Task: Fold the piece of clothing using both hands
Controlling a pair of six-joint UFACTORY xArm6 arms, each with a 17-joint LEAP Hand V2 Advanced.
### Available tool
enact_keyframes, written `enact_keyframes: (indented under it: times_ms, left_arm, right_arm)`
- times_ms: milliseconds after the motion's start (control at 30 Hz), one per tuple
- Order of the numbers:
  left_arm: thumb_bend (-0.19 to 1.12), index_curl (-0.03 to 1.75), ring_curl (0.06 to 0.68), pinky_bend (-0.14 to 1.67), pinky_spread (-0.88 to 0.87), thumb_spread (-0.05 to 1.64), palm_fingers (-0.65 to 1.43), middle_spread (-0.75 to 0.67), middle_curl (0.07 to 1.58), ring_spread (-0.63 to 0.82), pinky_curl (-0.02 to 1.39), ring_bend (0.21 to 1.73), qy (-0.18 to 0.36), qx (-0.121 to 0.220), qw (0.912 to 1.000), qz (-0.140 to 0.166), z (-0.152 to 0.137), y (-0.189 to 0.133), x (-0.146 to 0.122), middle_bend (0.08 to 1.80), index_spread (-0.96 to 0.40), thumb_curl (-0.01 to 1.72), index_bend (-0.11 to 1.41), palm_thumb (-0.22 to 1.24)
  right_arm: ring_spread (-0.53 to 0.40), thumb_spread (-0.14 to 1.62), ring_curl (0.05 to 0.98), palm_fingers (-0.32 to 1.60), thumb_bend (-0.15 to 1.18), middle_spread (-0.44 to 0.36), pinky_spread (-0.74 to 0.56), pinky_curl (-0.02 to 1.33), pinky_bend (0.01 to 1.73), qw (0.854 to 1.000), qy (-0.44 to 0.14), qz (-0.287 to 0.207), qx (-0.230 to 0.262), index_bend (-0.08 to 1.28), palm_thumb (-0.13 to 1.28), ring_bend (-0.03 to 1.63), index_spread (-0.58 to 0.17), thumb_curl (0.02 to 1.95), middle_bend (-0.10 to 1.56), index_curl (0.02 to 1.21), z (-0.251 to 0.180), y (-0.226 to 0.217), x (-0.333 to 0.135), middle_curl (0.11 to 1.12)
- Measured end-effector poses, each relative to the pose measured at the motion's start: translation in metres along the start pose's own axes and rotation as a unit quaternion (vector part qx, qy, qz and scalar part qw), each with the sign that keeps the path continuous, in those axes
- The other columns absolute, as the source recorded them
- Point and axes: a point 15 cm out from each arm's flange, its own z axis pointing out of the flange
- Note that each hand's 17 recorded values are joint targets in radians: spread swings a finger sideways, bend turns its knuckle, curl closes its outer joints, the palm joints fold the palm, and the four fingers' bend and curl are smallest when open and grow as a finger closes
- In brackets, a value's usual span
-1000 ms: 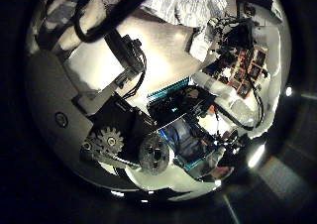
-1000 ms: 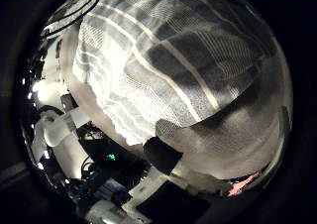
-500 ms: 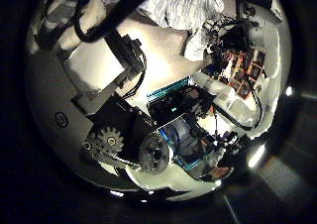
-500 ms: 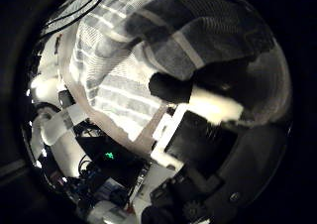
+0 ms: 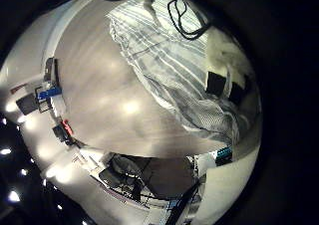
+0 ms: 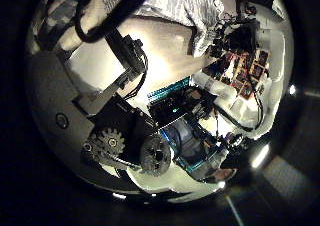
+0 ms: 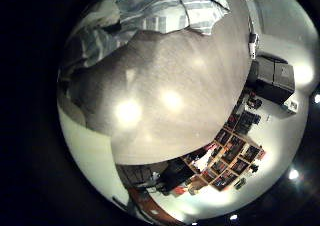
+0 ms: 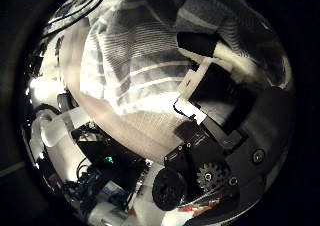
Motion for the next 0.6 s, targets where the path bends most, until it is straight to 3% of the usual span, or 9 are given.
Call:
enact_keyframes:
  times_ms: [233,600]
  left_arm:
    - [-0.01,1.62,0.515,0.84,-0.72,1.09,1.07,-0.65,1.09,-0.48,0.75,1.26,0.016,0.002,0.9997,0.017,-0.003,0.008,0.008,0.85,-0.44,0.59,0.19,0.81]
    - [-0.01,1.61,0.515,0.83,-0.72,1.09,1.07,-0.65,1.08,-0.48,0.75,1.26,0.035,0.000,0.9989,0.032,-0.012,0.028,0.013,0.85,-0.43,0.59,0.19,0.81]
  right_arm:
    - [-0.218,1.05,0.631,1.12,0.01,-0.181,-0.24,0.51,1.43,0.996,0.012,0.038,0.077,1.02,0.97,1.37,-0.340,0.57,1.23,0.87,-0.052,0.013,0.024,0.81]
    - [-0.215,1.05,0.668,1.13,-0.01,-0.163,-0.21,0.57,1.42,0.984,0.007,0.082,0.157,1.07,0.99,1.39,-0.299,0.63,1.26,0.88,-0.105,0.035,0.033,0.82]
